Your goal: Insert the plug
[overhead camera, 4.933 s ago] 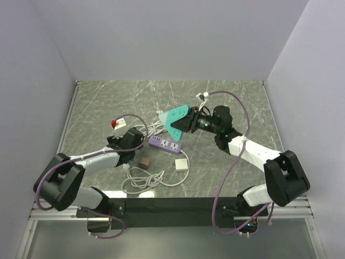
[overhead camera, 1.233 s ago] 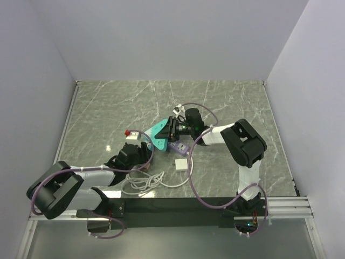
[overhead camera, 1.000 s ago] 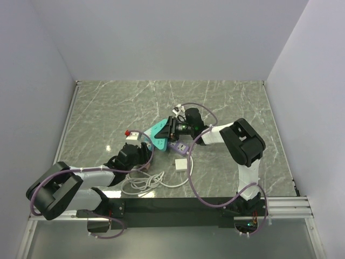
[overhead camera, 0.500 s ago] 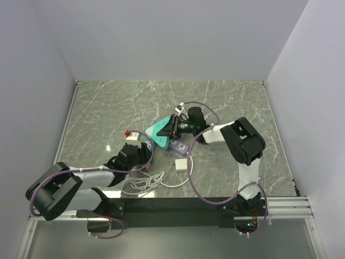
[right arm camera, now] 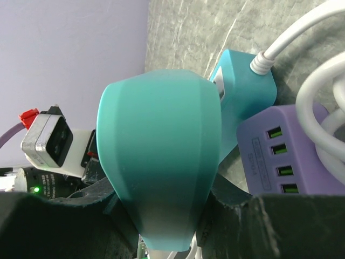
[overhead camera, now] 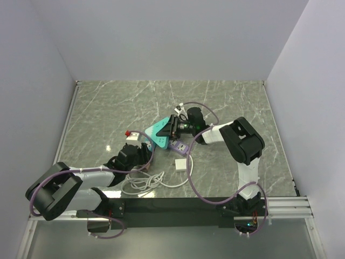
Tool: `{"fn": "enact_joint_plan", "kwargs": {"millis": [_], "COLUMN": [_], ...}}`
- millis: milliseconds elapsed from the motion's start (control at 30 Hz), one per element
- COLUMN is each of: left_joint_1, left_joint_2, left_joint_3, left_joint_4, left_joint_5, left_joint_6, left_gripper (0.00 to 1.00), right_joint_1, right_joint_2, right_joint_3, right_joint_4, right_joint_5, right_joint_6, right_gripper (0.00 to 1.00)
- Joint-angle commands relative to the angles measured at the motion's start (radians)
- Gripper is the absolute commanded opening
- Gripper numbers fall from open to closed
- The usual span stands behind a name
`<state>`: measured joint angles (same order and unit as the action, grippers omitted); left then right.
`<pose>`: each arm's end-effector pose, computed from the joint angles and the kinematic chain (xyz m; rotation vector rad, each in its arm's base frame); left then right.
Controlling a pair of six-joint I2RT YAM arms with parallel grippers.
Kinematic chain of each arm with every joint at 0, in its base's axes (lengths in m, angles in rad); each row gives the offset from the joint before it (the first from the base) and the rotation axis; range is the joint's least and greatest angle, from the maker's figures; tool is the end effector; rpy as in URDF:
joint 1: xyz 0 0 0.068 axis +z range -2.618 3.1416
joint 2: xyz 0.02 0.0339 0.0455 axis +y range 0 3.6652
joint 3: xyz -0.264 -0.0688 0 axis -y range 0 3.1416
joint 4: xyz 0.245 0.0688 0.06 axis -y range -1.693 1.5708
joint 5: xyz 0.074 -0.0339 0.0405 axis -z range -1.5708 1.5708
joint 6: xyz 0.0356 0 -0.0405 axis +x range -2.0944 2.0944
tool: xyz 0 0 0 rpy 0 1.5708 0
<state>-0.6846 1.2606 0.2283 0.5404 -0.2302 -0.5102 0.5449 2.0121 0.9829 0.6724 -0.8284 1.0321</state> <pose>0.1696 -0.1280 0.1340 0.0378 2.0865 -0.5021 0.3305 0.2310 0.1389 -0.1201 2.2764 1.7496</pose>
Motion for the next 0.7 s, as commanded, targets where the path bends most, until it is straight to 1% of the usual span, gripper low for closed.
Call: {"fn": "enact_joint_plan", "kwargs": {"millis": [0, 167, 500, 667], "left_joint_1": [-0.012, -0.015, -0.018, -0.018], "left_joint_2": [-0.009, -0.013, -0.018, -0.024], "left_joint_3": [0.008, 0.005, 0.003, 0.002], "left_joint_4": [0.070, 0.073, 0.073, 0.069], "left_joint_5": [0.019, 0.019, 0.017, 0.014], "left_joint_6": [0.013, 0.015, 0.015, 0.012], "left_gripper": [0.00, 0.00, 0.00, 0.00], "right_joint_1": [0.023, 0.027, 0.013, -0.029], "right_joint_2": [0.037, 0.043, -0.006, -0.007], "right_joint_3": [0.031, 0.022, 0.000, -0.029], "right_joint_4": [0.000, 0.003, -0.074, -0.065], "right_joint_5": [-0.002, 0.005, 0.023, 0.017], "right_joint_6": [0.005, 0.006, -0.052, -0.043], "right_gripper": [0.00, 0.00, 0.00, 0.00]}}
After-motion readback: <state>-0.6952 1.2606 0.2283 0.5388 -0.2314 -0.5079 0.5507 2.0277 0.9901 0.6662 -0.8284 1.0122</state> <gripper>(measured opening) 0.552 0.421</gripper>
